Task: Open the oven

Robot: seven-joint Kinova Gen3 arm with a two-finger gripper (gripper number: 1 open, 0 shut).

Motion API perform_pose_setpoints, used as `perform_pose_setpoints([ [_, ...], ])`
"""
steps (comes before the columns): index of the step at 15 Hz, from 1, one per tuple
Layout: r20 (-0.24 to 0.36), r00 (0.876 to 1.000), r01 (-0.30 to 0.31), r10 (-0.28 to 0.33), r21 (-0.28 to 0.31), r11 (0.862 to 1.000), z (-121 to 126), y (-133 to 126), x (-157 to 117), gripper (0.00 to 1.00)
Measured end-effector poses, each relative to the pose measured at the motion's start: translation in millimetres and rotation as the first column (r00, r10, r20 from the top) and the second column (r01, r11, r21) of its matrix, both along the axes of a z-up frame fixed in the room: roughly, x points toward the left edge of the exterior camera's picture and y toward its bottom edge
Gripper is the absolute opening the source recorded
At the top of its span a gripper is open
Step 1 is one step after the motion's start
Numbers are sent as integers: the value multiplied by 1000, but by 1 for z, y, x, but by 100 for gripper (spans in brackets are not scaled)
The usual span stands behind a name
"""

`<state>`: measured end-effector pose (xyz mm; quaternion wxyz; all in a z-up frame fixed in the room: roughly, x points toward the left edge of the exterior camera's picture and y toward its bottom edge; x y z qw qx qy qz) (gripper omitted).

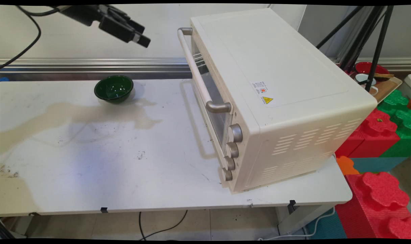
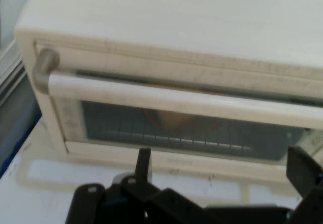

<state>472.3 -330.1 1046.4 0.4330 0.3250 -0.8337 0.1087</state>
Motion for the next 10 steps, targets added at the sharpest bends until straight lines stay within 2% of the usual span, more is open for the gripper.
perform_pose_setpoints([
  [4, -5, 1000, 31, -31, -25, 999, 5, -12, -20, 100],
  [10, -14, 999, 47, -47, -17, 999, 2, -18, -43, 100],
])
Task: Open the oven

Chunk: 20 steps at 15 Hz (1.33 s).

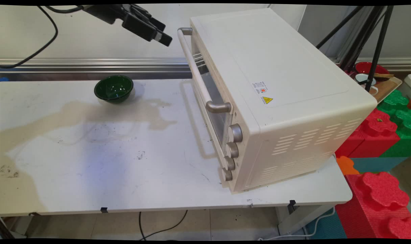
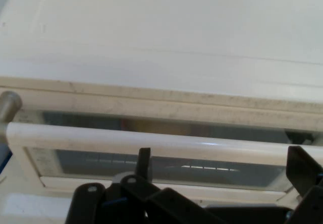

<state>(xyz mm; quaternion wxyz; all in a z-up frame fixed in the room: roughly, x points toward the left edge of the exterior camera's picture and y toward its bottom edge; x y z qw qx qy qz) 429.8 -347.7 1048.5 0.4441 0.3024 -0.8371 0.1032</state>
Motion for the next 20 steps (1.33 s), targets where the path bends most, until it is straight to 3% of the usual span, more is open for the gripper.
perform_pose_setpoints([
  [12, 10, 999, 30, -30, 16, 999, -15, 0, -34, 100],
  [13, 11, 999, 34, -34, 12, 999, -16, 0, -36, 0],
  [20, 15, 1000, 24, -24, 1, 1000, -21, -3, -50, 0],
])
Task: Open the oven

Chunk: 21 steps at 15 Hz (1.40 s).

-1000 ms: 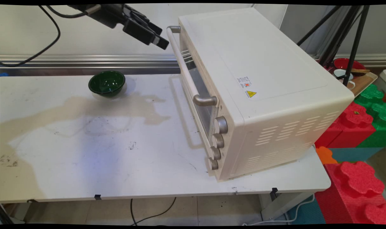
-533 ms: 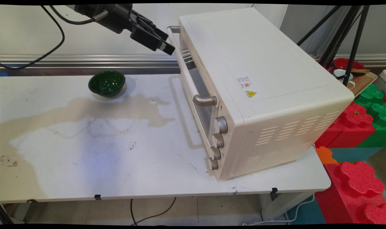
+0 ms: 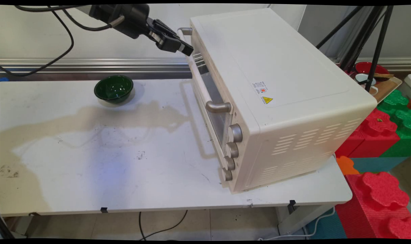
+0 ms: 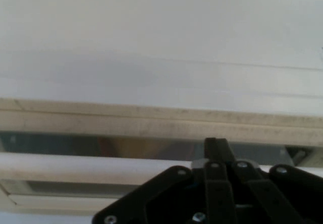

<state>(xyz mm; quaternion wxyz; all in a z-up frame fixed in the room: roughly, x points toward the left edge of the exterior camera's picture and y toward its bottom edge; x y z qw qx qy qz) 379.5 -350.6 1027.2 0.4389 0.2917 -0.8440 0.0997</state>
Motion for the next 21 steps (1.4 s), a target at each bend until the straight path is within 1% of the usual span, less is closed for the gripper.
perform_pose_setpoints([
  [4, -2, 1000, -26, 26, 25, 999, -7, -3, -9, 0],
  [12, 6, 999, -54, 54, 54, 997, -25, -6, -26, 0],
  [17, 11, 998, -65, 64, 53, 996, -33, -5, -30, 0],
  [21, 24, 998, -67, 65, 59, 996, -39, 2, -28, 0],
])
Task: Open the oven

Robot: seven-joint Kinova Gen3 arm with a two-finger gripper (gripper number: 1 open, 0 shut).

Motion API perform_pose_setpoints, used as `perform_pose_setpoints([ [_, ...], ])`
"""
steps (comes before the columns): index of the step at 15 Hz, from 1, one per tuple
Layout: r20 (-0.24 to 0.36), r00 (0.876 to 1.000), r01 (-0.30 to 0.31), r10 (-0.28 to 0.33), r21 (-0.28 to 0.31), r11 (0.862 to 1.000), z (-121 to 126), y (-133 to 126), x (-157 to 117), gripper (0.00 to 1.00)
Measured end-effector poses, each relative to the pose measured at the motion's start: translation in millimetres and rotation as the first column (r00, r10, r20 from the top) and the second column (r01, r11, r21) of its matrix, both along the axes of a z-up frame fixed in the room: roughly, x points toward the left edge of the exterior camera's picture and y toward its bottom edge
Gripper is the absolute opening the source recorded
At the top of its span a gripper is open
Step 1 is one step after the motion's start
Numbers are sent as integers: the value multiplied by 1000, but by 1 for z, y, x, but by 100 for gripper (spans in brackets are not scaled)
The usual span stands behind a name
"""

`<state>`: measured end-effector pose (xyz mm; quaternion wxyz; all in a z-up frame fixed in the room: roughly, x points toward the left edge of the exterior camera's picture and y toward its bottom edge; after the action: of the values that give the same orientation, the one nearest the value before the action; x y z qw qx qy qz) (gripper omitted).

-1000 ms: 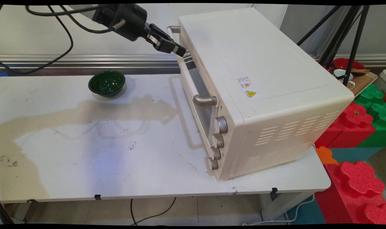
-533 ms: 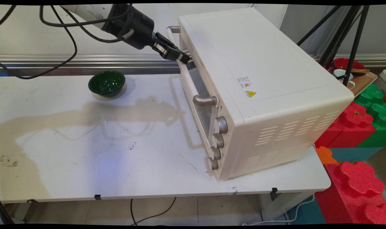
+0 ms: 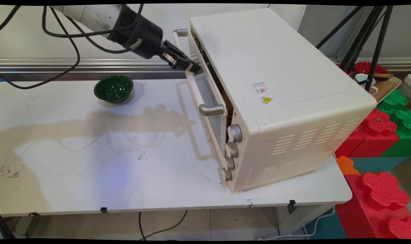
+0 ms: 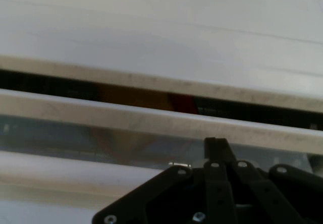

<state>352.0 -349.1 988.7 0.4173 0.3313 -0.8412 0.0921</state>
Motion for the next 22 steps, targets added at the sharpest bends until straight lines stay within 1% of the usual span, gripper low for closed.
perform_pose_setpoints([
  [5, 21, 1000, -2, 1, 8, 1000, -3, 11, 12, 0],
  [11, 67, 998, 4, -6, 35, 999, -10, 28, 32, 0],
  [12, 74, 997, -14, 11, 40, 999, -12, 39, 40, 0],
  [22, 155, 987, 22, -37, 98, 995, -44, 54, 64, 0],
])
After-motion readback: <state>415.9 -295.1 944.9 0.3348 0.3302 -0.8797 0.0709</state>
